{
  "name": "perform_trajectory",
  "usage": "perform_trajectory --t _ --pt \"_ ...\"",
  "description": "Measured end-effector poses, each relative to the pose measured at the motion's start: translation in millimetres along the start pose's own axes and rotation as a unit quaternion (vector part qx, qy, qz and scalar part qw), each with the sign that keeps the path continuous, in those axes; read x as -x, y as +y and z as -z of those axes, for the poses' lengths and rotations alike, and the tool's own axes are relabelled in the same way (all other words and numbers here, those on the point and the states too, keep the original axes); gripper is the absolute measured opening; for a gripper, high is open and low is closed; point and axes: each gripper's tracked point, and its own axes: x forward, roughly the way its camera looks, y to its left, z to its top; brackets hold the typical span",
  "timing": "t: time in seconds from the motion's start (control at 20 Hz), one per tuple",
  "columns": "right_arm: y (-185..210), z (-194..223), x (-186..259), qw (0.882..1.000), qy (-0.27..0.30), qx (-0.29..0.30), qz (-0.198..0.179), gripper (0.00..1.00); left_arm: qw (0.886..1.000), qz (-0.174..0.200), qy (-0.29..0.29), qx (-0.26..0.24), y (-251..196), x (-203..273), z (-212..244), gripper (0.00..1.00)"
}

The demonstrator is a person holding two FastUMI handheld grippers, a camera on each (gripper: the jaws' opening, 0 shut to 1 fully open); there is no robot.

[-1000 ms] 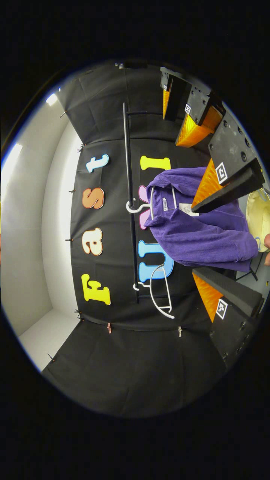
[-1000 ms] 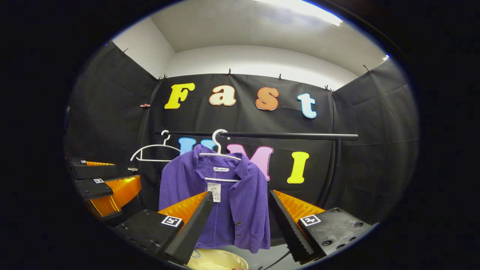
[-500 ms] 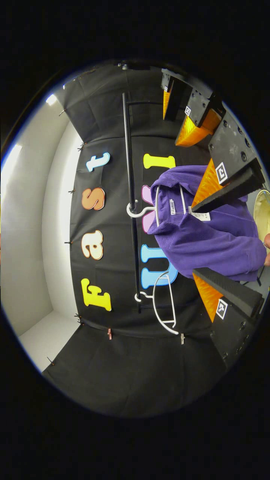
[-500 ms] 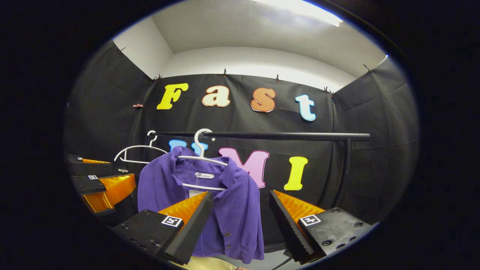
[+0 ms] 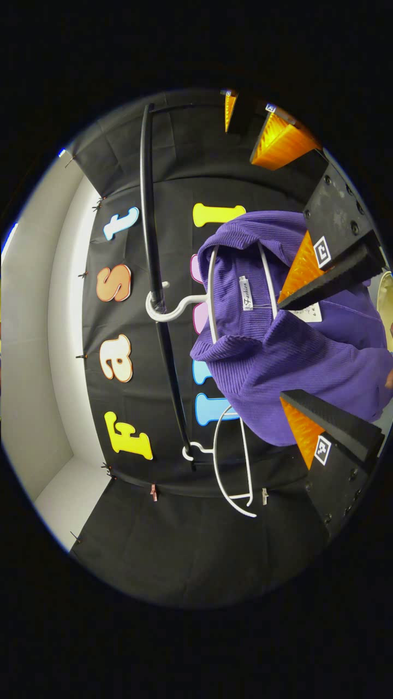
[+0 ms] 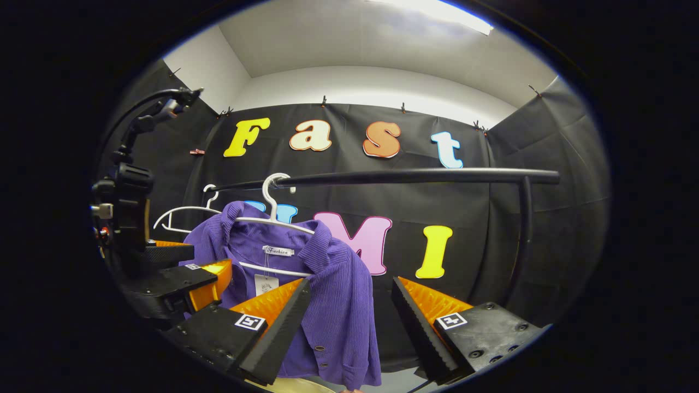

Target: Grasp the clothes on the hanger with both hands and then place them into the laundry hamper below.

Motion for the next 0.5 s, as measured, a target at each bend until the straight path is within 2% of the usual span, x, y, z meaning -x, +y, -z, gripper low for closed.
perform_trajectory --t 0.05,0.2,0.25,0.3,0.4,0.5 --pt "-2.3 4.1 -1.6 1.0 0.003 -0.005 0.0 0.97 1.0 -0.002 -0.004 0.006 -3.8 -5.0 -3.5 0.95" --pt "-8.7 12.2 -7.4 1.0 0.008 -0.013 0.0 0.97 1.0 -0.005 -0.016 0.015 -16.0 -15.5 -11.5 0.92" --pt "-10.6 14.7 -9.8 1.0 0.008 -0.013 -0.001 0.97 1.0 -0.019 -0.015 0.008 -12.2 -21.2 -11.7 0.95" --pt "-12.0 15.8 -12.5 1.0 0.007 -0.013 -0.001 0.97 0.999 -0.036 -0.007 0.005 -5.2 -27.5 -8.0 0.92" --pt "-12.1 17.2 -20.0 1.0 0.003 -0.014 -0.003 0.97 0.997 -0.072 -0.003 0.003 10.2 -36.0 -5.1 0.94" --pt "-4.0 18.0 -31.7 1.0 0.0 -0.02 -0.01 0.97 0.996 -0.09 -0.006 0.0 23.5 -42.3 -5.0 0.88"
